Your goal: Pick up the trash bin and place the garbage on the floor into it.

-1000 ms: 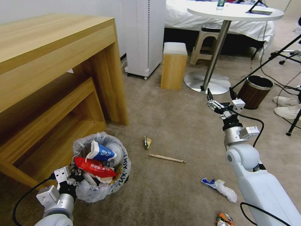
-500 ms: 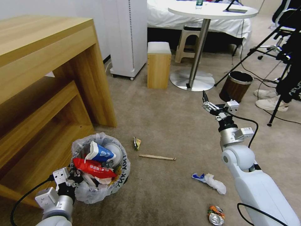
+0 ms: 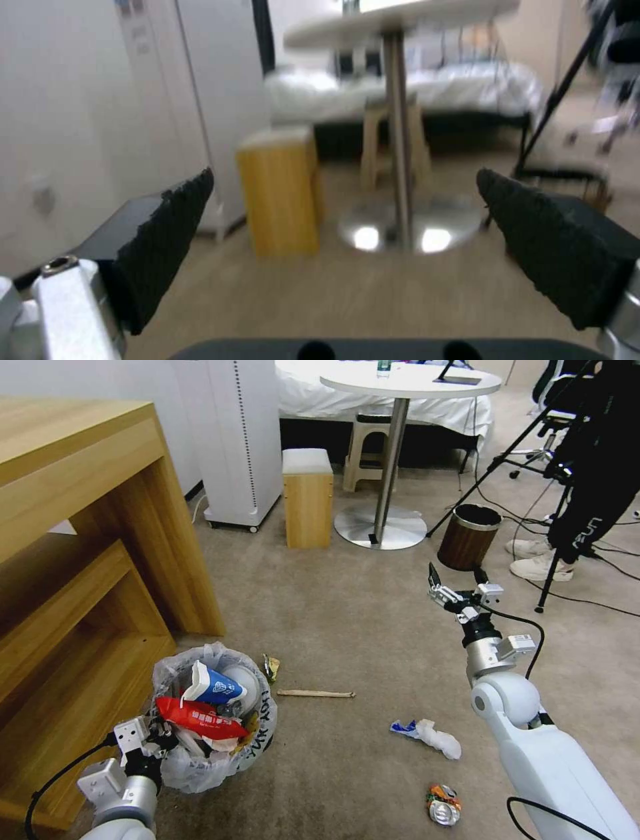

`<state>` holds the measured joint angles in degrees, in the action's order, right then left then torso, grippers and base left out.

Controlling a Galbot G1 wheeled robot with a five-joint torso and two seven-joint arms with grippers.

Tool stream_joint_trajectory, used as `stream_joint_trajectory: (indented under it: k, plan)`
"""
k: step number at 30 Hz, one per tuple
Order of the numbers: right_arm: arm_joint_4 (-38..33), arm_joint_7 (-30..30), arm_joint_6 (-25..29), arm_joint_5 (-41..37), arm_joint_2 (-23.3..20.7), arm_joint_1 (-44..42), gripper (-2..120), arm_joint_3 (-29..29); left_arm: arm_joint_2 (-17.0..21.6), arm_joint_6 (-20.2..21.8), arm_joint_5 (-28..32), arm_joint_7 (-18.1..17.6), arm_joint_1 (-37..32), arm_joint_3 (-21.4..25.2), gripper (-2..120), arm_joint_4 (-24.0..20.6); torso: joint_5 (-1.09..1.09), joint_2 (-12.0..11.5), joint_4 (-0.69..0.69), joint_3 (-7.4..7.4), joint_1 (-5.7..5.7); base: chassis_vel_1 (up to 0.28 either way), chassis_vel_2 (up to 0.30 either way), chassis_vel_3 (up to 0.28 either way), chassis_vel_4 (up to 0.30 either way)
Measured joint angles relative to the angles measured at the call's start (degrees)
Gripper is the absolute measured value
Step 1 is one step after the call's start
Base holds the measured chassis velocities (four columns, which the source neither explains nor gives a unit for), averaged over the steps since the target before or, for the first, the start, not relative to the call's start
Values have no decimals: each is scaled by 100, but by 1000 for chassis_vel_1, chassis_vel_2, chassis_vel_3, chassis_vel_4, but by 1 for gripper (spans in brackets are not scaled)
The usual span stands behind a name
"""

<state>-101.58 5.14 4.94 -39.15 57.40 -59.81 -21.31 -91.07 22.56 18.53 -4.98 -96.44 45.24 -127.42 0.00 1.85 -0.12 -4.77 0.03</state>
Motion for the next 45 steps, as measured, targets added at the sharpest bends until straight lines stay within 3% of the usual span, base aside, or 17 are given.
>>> stream_joint_trajectory:
  k: [7,12,15,17,19,21,27,31,32,34,40,45]
  plan:
    - [96,-429,-820,-888,-478,-165,100,-50,4,-27,2,0,59,-14,0,103,0,0,-1,0,0,0,0,0,0]
    - [219,-1234,-1722,-1216,-690,-240,100,-326,30,-58,7,-1,77,-22,0,177,0,0,-1,0,0,0,0,0,0]
    - [361,-1713,-2101,-1017,-767,-212,100,-419,54,-58,26,0,98,-20,0,198,1,0,-1,0,0,0,0,0,0]
    - [522,-2425,-2753,-726,-840,-138,100,-600,71,-59,42,-1,118,-19,0,226,-1,0,-1,0,0,0,0,0,0]
    - [594,-2680,-2880,-617,-859,-107,100,-633,74,-61,46,-1,124,-19,0,238,-1,0,-1,0,0,0,0,0,0]
    - [1062,-3680,-3050,159,-971,41,100,-645,82,-81,55,-2,152,-18,0,296,1,0,0,0,0,0,0,0,0]
    - [1756,-4687,-2516,1083,-1324,99,100,-364,86,-96,77,-2,230,-24,0,390,1,0,-1,0,0,0,0,0,0]
    - [2664,-5900,-1177,2019,-1603,233,100,55,68,-115,83,-4,315,-46,0,511,-1,0,-2,0,0,0,0,0,0]
    - [2664,-5900,-1177,2019,-1603,233,100,55,68,-115,83,-4,315,-46,0,511,-1,0,-2,0,0,0,0,0,0]
    - [3183,-6367,-625,2341,-1538,399,100,229,60,-125,83,-4,331,-50,0,550,1,0,-2,0,0,0,0,0,0]
    - [4037,-6646,-2,2785,-1248,798,100,421,69,-140,92,-6,330,-17,0,596,1,0,0,0,0,0,0,0,0]
    - [4705,-6274,305,3043,-1066,1228,98,605,76,-149,101,-11,329,7,0,643,-1,0,0,0,1,0,0,0,0]
